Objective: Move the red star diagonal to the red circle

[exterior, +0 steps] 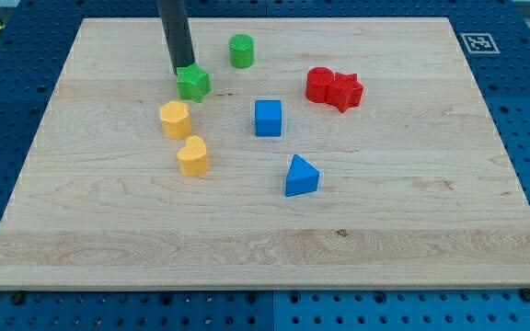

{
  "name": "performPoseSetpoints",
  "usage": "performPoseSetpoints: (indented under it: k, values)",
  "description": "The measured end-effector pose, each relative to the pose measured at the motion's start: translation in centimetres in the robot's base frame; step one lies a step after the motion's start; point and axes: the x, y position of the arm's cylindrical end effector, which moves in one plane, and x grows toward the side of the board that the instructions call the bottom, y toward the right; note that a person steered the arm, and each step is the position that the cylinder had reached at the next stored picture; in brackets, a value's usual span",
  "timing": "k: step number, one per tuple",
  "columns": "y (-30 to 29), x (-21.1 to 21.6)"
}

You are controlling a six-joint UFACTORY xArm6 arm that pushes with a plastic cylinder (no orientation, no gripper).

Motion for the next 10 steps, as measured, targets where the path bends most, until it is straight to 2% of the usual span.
performPoseSetpoints:
  k: [1,2,3,5,7,10]
  values:
    - [0.0,-3.6]
    - [3.2,-7.4]
    - [7.9,-8.7]
    - [7.5,-8.7]
    - [7.5,-5.2]
    - [9.8,-3.0]
